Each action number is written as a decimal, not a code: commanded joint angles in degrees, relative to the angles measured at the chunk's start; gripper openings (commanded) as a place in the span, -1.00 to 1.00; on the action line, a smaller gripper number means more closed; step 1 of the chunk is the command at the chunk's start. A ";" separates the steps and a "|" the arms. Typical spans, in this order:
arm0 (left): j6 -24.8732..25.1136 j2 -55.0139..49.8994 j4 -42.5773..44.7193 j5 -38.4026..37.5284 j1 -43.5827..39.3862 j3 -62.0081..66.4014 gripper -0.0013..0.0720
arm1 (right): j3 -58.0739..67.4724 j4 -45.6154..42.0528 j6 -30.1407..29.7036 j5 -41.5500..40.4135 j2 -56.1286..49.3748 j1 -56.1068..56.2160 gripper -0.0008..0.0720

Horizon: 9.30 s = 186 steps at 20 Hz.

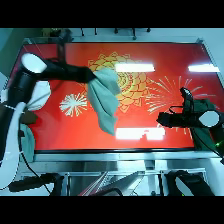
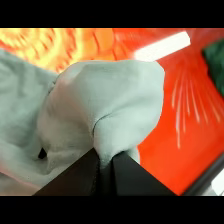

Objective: Fold the shirts.

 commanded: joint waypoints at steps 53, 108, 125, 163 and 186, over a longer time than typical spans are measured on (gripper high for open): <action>7.80 24.65 -3.17 -7.04 40.59 -48.02 -0.91 | 19.04 54.42 -46.82 -28.85 -52.09 18.67 0.74; 11.69 3.15 -12.22 -7.54 46.77 -31.52 0.95 | 25.40 28.26 -32.65 -4.50 -53.46 -5.25 -0.92; 2.34 7.45 -11.89 14.25 9.35 -50.58 0.95 | 25.40 29.81 -33.38 2.73 -53.11 -5.03 -0.93; 3.69 19.08 3.96 0.98 21.42 -6.47 -0.92 | 43.34 48.00 -42.62 10.38 -29.75 -25.59 -0.93; -3.32 0.26 8.57 -21.99 39.01 -18.78 0.63 | 16.96 28.52 -39.04 10.64 -29.59 -41.72 -0.02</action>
